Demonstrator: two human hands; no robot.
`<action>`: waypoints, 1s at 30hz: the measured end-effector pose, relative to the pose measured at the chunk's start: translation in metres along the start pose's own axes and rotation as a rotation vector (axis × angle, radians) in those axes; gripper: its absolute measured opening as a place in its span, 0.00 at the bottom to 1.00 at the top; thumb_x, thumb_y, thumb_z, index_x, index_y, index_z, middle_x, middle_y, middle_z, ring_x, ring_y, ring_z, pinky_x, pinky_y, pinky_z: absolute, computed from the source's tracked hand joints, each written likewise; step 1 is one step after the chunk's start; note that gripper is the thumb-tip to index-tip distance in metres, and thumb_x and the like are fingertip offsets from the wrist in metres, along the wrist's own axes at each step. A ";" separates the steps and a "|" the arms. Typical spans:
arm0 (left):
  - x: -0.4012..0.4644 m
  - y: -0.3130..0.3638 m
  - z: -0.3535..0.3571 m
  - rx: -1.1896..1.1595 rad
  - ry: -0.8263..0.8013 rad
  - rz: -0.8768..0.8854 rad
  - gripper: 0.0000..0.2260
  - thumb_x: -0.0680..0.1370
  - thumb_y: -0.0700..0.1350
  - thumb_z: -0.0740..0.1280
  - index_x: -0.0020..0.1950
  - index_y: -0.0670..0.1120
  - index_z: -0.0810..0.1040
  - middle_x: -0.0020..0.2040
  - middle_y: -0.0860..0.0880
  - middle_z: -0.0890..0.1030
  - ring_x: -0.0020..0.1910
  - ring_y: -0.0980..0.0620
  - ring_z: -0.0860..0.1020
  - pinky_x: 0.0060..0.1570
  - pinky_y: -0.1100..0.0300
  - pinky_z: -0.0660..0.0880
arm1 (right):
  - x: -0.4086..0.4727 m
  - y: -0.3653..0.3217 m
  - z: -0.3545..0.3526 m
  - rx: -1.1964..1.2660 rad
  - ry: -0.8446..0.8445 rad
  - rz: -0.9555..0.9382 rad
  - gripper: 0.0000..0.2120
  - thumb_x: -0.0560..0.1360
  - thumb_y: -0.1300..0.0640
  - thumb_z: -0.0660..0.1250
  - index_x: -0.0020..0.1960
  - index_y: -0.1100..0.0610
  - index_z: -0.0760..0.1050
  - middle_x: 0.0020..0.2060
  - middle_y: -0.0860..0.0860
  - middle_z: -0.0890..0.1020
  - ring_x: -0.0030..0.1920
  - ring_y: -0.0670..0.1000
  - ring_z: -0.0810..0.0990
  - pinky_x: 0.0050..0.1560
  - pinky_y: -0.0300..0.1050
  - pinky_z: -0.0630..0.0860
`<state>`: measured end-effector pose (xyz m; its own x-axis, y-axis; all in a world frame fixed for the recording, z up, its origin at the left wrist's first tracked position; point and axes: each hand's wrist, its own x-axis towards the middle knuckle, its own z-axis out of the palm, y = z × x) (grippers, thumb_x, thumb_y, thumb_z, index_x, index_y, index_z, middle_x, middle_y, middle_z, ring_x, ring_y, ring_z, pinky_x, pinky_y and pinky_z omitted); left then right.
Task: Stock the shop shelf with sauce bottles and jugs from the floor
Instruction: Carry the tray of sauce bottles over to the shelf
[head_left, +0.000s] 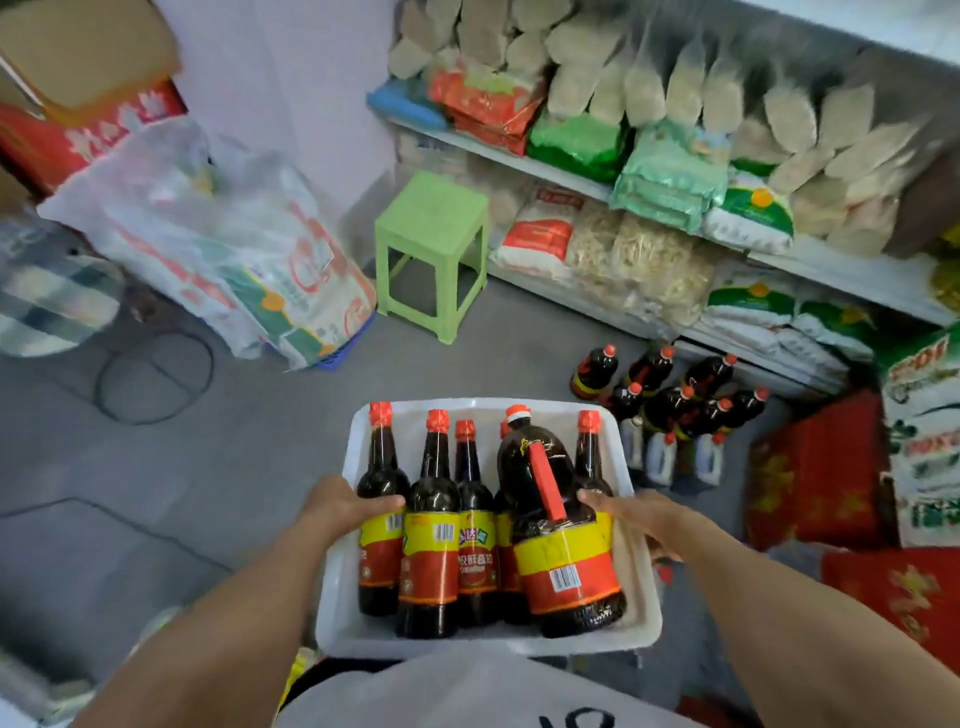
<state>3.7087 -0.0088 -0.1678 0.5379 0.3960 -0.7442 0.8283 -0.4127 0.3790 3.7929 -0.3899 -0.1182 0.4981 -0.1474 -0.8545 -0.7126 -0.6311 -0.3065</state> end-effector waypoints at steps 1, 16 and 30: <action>0.020 0.014 -0.018 0.010 -0.005 0.014 0.37 0.60 0.63 0.81 0.55 0.38 0.76 0.55 0.41 0.81 0.50 0.45 0.79 0.46 0.55 0.76 | 0.014 -0.018 0.002 0.022 0.018 0.003 0.58 0.49 0.27 0.78 0.68 0.60 0.69 0.53 0.56 0.79 0.46 0.55 0.78 0.45 0.50 0.76; 0.257 0.184 -0.220 0.042 0.036 -0.010 0.46 0.58 0.68 0.79 0.64 0.38 0.74 0.59 0.40 0.79 0.56 0.42 0.77 0.49 0.51 0.77 | 0.146 -0.342 -0.005 0.080 -0.065 -0.041 0.35 0.64 0.36 0.77 0.57 0.60 0.71 0.41 0.51 0.78 0.41 0.51 0.77 0.47 0.51 0.75; 0.433 0.364 -0.332 0.041 0.067 -0.039 0.43 0.62 0.69 0.77 0.61 0.37 0.73 0.52 0.40 0.79 0.49 0.42 0.79 0.38 0.55 0.75 | 0.280 -0.587 -0.070 0.015 -0.013 -0.081 0.34 0.66 0.37 0.77 0.57 0.62 0.72 0.37 0.50 0.74 0.34 0.48 0.74 0.28 0.41 0.69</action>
<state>4.2953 0.2850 -0.1692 0.5158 0.4658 -0.7190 0.8424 -0.4287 0.3265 4.3858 -0.1140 -0.1483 0.5478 -0.0866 -0.8321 -0.6780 -0.6287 -0.3809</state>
